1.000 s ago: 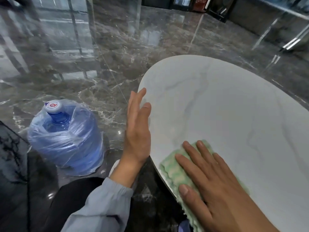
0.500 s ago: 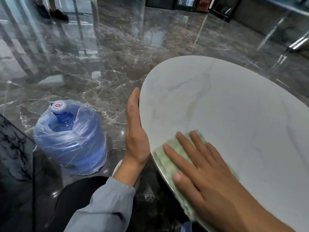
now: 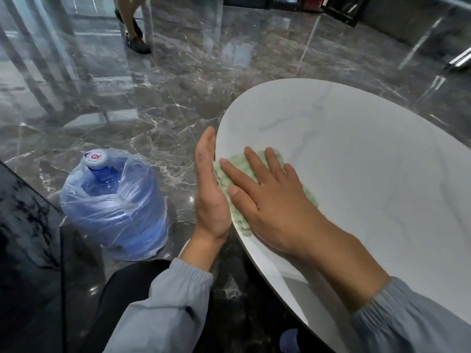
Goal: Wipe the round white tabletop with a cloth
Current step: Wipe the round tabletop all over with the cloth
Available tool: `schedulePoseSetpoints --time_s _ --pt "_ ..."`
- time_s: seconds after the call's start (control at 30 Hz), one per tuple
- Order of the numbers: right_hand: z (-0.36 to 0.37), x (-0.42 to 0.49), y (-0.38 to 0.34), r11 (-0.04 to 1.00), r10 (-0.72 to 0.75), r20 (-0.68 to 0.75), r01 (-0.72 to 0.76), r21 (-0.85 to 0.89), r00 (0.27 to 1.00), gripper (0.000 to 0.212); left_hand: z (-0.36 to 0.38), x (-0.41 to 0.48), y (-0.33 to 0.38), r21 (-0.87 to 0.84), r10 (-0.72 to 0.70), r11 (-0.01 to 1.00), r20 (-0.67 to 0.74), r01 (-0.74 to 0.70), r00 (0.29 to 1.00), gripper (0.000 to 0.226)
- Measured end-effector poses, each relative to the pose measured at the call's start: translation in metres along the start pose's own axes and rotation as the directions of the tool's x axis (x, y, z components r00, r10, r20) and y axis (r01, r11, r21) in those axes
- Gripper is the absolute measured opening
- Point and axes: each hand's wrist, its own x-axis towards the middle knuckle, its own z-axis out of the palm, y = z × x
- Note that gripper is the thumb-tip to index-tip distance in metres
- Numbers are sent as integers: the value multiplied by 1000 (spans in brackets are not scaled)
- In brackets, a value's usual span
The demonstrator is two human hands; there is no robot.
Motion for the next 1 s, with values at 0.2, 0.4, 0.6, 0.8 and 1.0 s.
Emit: schedulePoseSetpoints --time_s 0.2,0.4,0.6,0.8,1.0 --pt "16 -108 13 1000 -14 -7 14 6 1000 51 -2 -1 -1 38 7 999 -4 -7 1000 54" --pt "12 -68 2 994 88 7 -89 60 996 51 -1 -3 1 14 25 1000 51 -25 998 73" --pt "4 6 -10 997 70 -21 -69 22 997 53 5 -4 10 43 35 998 8 -35 999 85" --pt "17 -86 8 998 17 -20 -16 52 1000 51 -2 -5 1 21 42 999 65 -43 997 58" --pt "16 -91 11 996 71 17 -72 54 997 51 -8 -5 -1 91 60 993 148 -74 987 53"
